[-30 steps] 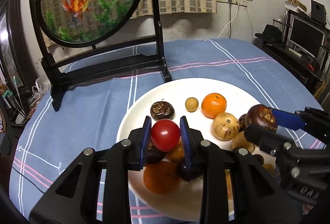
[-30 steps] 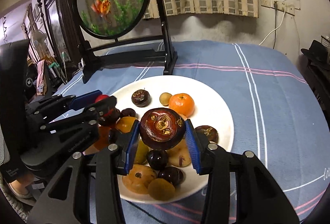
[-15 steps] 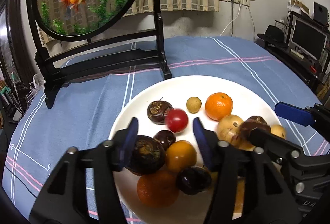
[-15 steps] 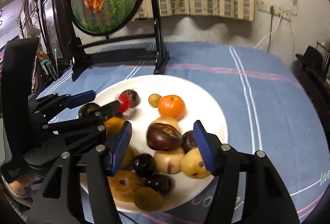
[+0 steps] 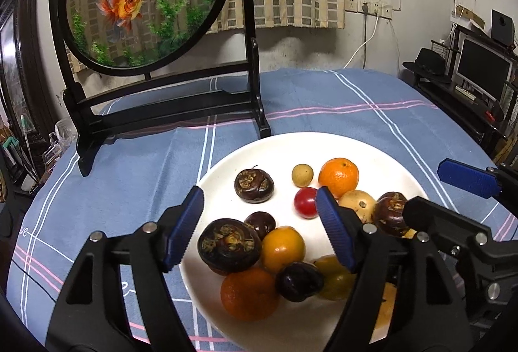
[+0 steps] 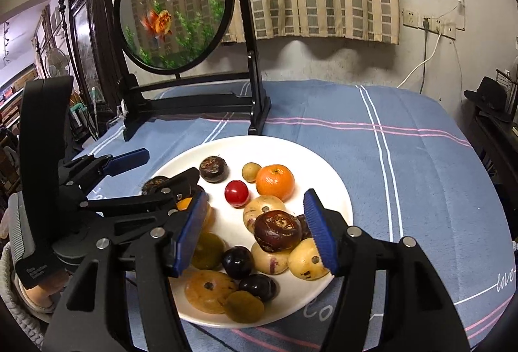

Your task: Organize fruits

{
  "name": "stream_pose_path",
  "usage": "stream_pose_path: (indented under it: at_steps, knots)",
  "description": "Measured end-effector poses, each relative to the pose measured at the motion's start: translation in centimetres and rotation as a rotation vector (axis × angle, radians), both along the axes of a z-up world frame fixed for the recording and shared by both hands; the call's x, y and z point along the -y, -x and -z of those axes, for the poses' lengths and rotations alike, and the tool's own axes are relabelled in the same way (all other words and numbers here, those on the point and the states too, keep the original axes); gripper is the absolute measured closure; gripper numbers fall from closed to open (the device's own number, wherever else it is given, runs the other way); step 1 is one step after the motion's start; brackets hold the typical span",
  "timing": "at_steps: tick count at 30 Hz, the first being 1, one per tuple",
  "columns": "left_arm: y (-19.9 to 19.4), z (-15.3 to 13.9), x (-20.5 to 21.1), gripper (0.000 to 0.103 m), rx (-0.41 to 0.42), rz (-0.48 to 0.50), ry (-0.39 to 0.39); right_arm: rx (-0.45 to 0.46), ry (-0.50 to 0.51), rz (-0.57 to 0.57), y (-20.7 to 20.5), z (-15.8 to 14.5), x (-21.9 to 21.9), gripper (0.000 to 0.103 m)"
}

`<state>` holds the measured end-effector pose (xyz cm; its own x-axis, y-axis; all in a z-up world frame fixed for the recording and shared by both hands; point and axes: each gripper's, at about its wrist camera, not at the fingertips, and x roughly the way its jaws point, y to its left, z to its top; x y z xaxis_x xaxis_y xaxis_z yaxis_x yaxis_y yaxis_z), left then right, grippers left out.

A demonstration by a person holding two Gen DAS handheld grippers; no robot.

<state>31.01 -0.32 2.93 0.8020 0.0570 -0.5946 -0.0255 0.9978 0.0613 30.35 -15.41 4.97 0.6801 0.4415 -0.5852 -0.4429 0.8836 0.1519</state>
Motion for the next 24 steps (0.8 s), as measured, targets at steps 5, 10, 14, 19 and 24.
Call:
stream_pose_path:
  at_steps: [5,10,14,19,24]
  knots:
    - [2.2,-1.9,0.4,0.021,0.036,0.006,-0.004,0.038,-0.034,0.004,1.8,-1.8,0.6,0.041]
    - [5.8,-4.4,1.1,0.014,0.104,0.003,-0.029,0.097,-0.08,0.004,4.7,-4.4,1.5,0.04]
    - [8.6,-6.3,1.4,0.011,0.137,0.0,-0.035,0.138,-0.115,-0.012,7.3,-6.4,1.8,0.04]
    - [12.7,-8.4,1.3,0.006,0.187,-0.02,-0.038,0.188,-0.132,-0.032,11.0,-8.3,2.2,0.04]
    - [16.6,-9.7,1.4,0.002,0.215,-0.029,-0.043,0.216,-0.152,-0.028,14.5,-8.9,3.3,0.04]
